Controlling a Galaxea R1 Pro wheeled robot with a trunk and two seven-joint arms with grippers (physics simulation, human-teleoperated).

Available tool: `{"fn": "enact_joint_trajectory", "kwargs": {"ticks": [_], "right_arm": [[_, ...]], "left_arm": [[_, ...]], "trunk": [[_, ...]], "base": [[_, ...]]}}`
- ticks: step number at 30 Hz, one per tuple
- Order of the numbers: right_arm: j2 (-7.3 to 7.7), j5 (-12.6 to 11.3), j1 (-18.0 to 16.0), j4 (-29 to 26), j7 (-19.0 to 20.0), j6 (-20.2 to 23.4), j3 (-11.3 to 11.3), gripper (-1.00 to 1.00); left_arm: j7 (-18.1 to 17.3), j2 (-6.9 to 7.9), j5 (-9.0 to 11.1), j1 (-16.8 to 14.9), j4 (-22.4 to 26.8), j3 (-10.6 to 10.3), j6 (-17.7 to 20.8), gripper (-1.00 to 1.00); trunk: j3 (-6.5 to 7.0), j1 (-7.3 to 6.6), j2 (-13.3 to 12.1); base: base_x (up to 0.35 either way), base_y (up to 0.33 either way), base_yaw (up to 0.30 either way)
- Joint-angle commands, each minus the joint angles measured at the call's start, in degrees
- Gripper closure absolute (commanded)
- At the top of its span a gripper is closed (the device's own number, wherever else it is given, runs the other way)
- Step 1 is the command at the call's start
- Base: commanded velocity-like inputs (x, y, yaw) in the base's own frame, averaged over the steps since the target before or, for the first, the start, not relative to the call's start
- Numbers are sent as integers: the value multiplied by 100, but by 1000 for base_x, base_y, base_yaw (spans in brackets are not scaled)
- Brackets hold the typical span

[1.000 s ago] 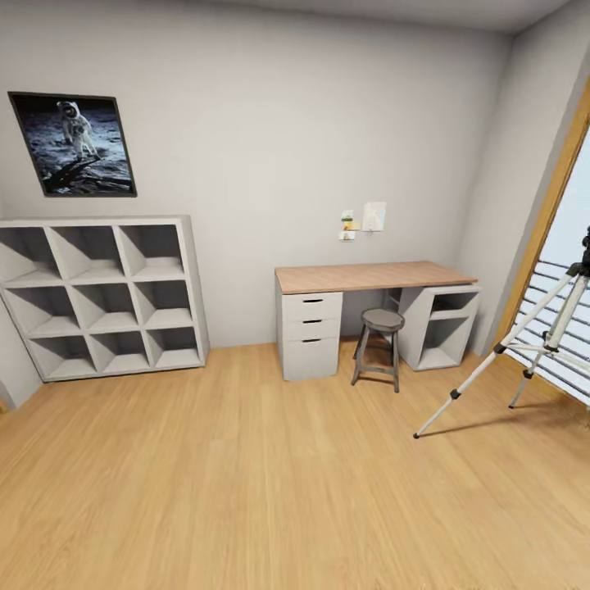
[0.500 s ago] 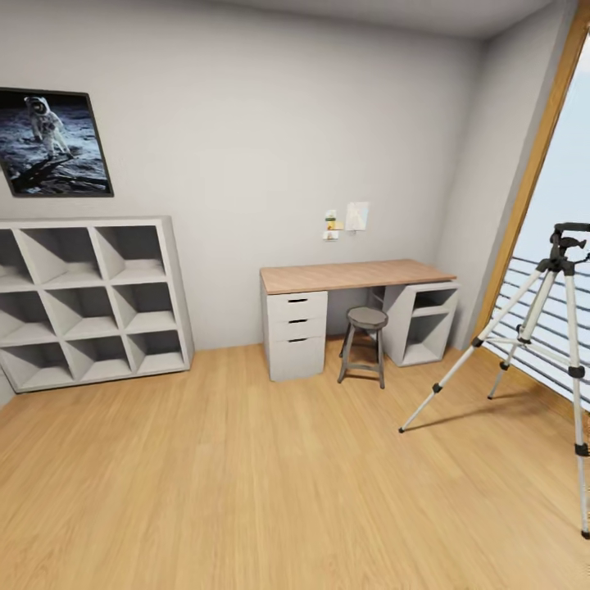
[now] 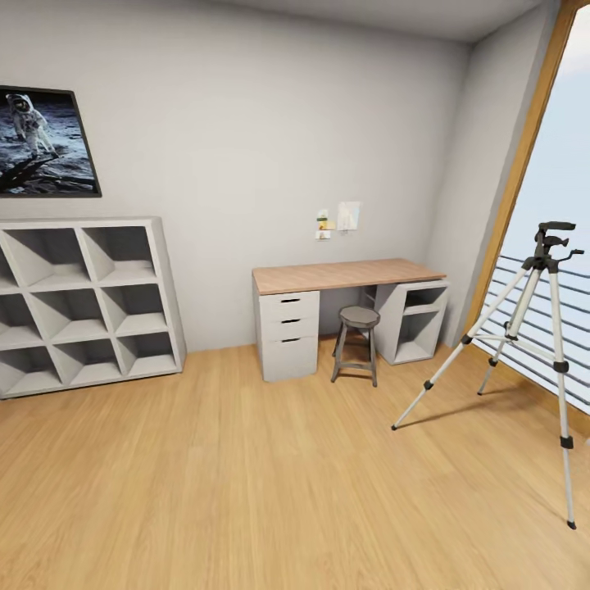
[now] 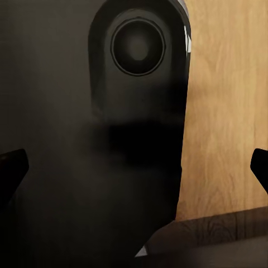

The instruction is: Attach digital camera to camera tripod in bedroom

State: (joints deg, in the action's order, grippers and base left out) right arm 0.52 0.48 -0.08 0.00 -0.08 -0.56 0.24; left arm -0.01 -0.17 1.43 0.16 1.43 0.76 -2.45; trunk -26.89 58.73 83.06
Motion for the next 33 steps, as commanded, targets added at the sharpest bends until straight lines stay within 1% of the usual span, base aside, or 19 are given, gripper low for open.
{"fn": "enact_joint_trajectory", "kwargs": {"ticks": [1, 12, 23, 33], "right_arm": [[0, 5, -1, 0, -1, -6, 2, -100], [8, 5, -1, 0, -1, -6, 9, -100], [9, 5, -1, 0, -1, -6, 11, -100], [9, 5, -1, 0, -1, -6, 11, -100]], "left_arm": [[-1, -2, 15, 2, 6, 5, -10, -100], [-4, -9, 15, 2, 4, 3, -10, -100], [1, -9, 15, 2, 2, 4, -13, -100], [1, -9, 15, 2, 5, 5, -18, -100]], "trunk": [[-4, 0, 2], [-4, 0, 2], [-4, 0, 2], [-4, 0, 2]], "base": [[0, 0, -10], [0, 22, -2], [0, 227, 0], [0, 59, 0]]}}
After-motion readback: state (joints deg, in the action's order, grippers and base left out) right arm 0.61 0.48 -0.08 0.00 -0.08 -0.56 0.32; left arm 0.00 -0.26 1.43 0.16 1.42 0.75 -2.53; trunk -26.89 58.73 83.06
